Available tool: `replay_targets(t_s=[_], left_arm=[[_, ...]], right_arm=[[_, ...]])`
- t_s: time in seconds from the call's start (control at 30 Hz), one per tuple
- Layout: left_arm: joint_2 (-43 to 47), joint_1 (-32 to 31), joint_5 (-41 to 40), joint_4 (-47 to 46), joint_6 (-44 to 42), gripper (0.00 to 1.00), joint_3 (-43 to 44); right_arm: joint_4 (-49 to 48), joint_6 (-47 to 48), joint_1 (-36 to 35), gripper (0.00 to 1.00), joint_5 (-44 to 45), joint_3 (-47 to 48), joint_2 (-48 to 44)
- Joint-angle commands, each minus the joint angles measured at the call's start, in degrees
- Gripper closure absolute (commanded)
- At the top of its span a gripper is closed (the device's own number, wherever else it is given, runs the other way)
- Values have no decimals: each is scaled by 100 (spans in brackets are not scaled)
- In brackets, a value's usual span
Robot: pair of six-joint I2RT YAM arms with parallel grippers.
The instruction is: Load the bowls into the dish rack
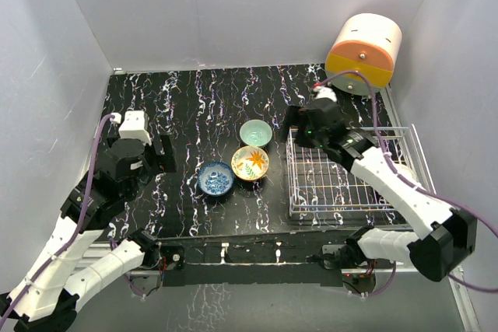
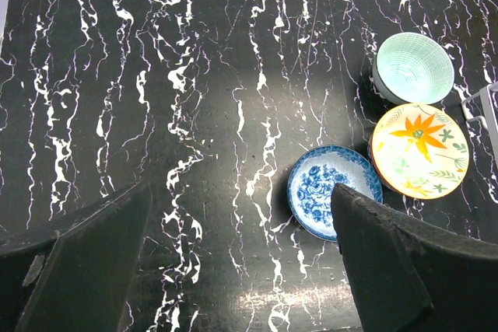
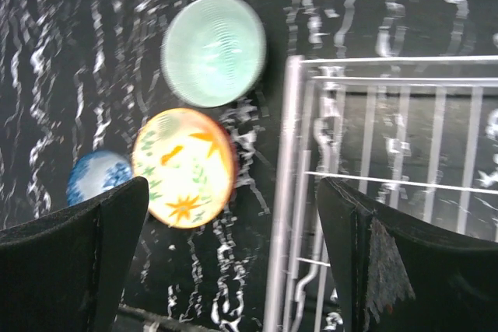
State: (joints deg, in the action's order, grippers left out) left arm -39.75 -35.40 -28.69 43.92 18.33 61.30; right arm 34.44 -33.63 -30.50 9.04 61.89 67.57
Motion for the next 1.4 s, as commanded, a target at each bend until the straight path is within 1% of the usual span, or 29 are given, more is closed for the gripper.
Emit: replay_targets(t_s=[0.0, 0.13, 0.2, 0.33, 0.43, 0.6, 0.7, 0.77, 0.9, 1.0, 1.07, 1.13, 1.23, 1.33, 1.37], left_arm=[[72, -29, -172, 193, 122, 3, 176], [57, -29, -177, 251, 136, 3, 253], [55, -29, -201, 273, 136, 3, 299], [72, -29, -230, 292, 143, 3, 355], [81, -33, -225, 277, 169, 3, 357], [103, -29, -225, 275, 215, 3, 318], [131, -26, -262, 290, 215, 3, 297], [142, -29, -298, 320, 200, 3, 287], [164, -29, -351, 377, 185, 3, 269], [214, -30, -389, 401, 187, 3, 245], [253, -29, -399, 430, 196, 3, 227], [297, -29, -401, 469, 221, 3, 210], [346, -29, -413, 556, 250, 3, 224], [392, -29, -464, 627, 250, 3, 264], [401, -29, -482, 646, 250, 3, 275]], right_arm=[[-245, 13, -855, 7, 519, 724, 563], [-697, 211, -980, 8, 275, 996, 1206], [-770, 340, -978, 8, 196, 1303, 1591], [-684, 651, -1040, 10, 137, 2121, 2516], [-519, 848, -1116, 10, 271, 2735, 3266], [-458, 887, -1126, 11, 442, 3315, 4182], [-469, 849, -1163, 13, 520, 3447, 4498], [-424, 844, -1184, 19, 612, 3549, 4701], [-351, 842, -1224, 22, 641, 3690, 5034], [-306, 819, -1266, 22, 797, 3736, 5220], [-254, 807, -1281, 27, 940, 3807, 5345], [-232, 805, -1287, 29, 1065, 3867, 5459], [-244, 796, -1307, 36, 1192, 3980, 5614], [-238, 796, -1333, 37, 1246, 4103, 5774], [-208, 803, -1330, 38, 1274, 4153, 5833]])
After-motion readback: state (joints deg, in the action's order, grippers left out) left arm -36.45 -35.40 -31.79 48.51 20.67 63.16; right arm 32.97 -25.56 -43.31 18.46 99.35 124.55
